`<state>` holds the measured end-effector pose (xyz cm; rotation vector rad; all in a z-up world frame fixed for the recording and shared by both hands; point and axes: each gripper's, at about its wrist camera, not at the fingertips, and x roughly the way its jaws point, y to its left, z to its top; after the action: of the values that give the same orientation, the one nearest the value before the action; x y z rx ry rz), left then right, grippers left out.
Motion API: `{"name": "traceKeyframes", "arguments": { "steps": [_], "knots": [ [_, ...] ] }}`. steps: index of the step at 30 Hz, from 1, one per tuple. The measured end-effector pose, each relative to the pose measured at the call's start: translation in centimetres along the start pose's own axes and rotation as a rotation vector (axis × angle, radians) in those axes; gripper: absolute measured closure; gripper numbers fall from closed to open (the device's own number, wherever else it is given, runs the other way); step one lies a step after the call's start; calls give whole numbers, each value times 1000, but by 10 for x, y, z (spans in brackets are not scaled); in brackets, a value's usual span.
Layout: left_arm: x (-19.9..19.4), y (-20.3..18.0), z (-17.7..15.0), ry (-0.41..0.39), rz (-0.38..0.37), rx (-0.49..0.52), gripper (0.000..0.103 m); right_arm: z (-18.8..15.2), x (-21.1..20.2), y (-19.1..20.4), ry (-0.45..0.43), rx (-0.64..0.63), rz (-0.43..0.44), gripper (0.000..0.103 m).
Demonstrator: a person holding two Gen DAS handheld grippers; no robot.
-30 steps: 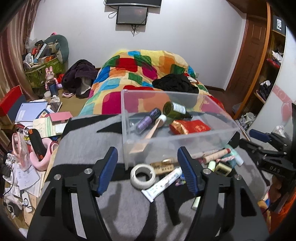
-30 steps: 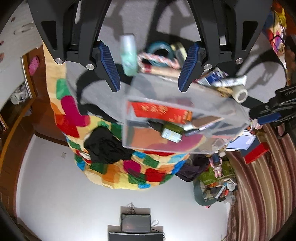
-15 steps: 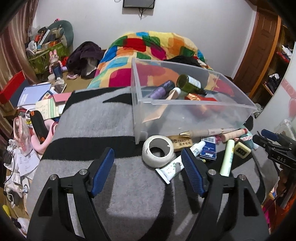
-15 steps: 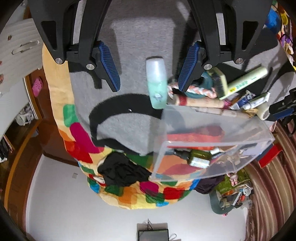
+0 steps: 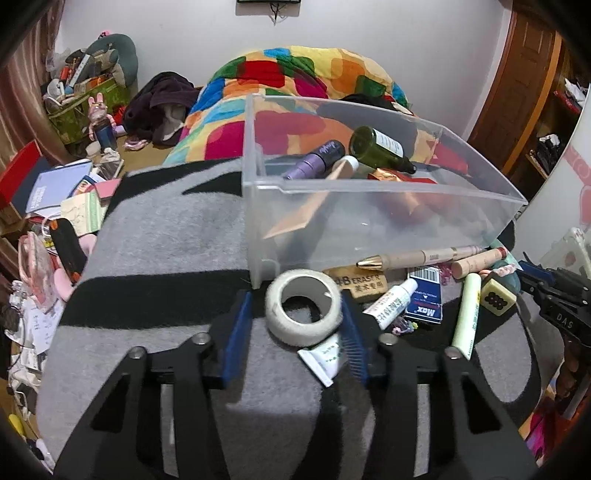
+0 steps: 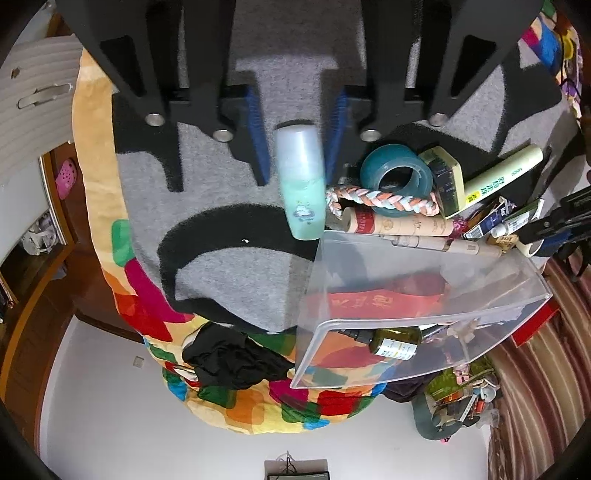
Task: Organize objects
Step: 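Grasp the white tape roll with the left tool while the right tool grasps the mint-green bottle, then carry the tape roll and mint-green bottle into the clear box and release them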
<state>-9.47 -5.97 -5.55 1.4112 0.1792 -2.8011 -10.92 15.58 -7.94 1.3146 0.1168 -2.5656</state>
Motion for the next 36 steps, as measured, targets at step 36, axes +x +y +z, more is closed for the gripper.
{"name": "traceKeyframes", "arguments": {
  "steps": [36],
  "knots": [
    [-42, -14, 50, -193, -58, -20, 65, 60, -46, 41, -221, 1, 119, 80]
  ]
}}
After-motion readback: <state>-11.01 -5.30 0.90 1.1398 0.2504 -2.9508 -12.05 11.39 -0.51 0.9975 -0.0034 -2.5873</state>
